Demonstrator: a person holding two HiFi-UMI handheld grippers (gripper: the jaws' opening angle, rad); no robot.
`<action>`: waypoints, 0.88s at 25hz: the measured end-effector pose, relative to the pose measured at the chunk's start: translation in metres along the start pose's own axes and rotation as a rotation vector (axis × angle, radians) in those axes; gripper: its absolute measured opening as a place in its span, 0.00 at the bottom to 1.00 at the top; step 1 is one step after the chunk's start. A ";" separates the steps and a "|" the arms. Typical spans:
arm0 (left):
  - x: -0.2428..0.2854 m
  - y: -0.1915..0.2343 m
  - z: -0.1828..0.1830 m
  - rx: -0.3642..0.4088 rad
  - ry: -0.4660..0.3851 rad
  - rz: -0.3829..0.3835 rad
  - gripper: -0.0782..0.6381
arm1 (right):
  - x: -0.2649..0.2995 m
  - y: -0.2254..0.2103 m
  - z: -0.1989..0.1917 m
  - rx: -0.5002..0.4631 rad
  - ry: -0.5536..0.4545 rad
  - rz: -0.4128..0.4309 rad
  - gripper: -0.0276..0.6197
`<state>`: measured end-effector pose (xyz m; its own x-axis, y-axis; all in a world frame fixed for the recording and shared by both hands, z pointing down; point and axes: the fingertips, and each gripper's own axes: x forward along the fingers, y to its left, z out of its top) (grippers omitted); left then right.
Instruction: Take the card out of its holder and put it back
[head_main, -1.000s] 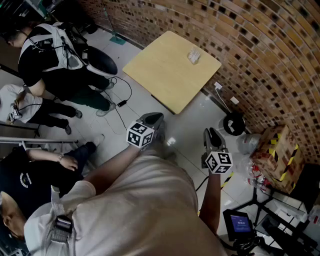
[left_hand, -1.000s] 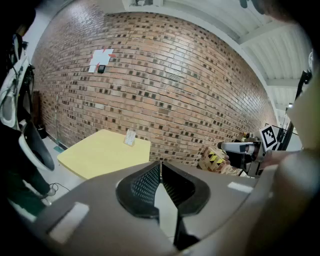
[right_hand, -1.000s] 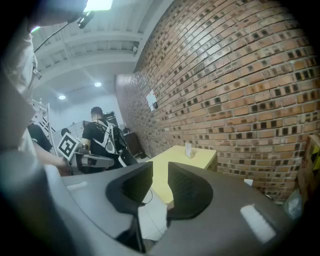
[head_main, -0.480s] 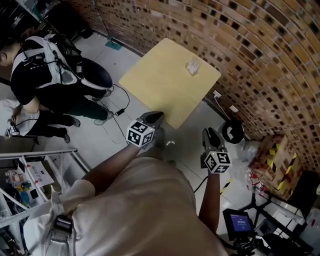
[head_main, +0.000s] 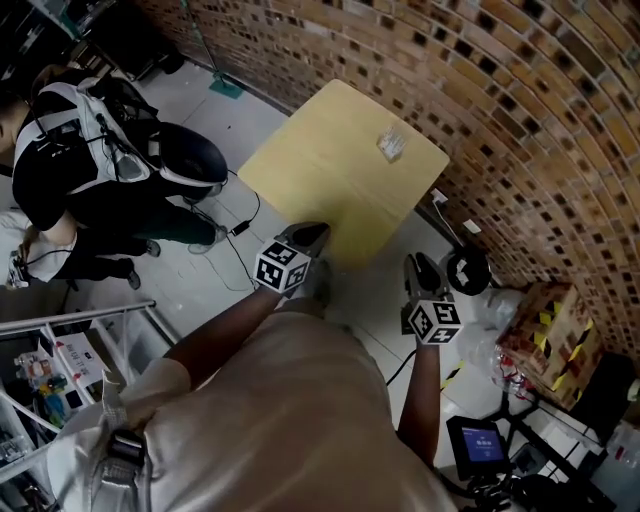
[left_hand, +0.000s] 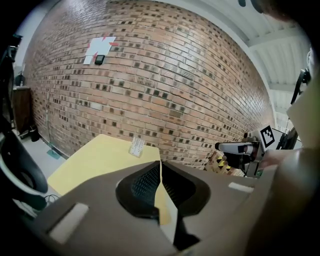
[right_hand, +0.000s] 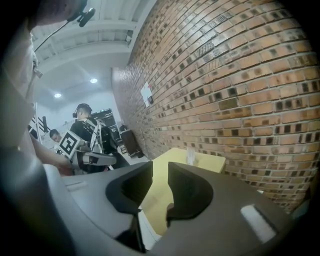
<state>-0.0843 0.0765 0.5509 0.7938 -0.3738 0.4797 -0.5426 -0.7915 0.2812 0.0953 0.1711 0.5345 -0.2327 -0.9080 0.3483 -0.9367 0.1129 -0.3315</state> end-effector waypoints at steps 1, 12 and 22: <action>0.002 0.004 0.002 -0.001 -0.002 -0.002 0.13 | 0.004 0.000 0.001 -0.002 0.001 -0.002 0.18; 0.026 0.047 0.023 -0.022 -0.014 -0.034 0.13 | 0.053 -0.006 0.018 -0.011 0.019 -0.030 0.18; 0.043 0.093 0.045 -0.032 -0.019 -0.063 0.13 | 0.104 -0.005 0.034 -0.020 0.032 -0.048 0.18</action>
<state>-0.0885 -0.0353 0.5599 0.8316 -0.3336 0.4441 -0.4999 -0.7979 0.3368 0.0848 0.0626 0.5421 -0.1950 -0.8993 0.3915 -0.9521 0.0776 -0.2958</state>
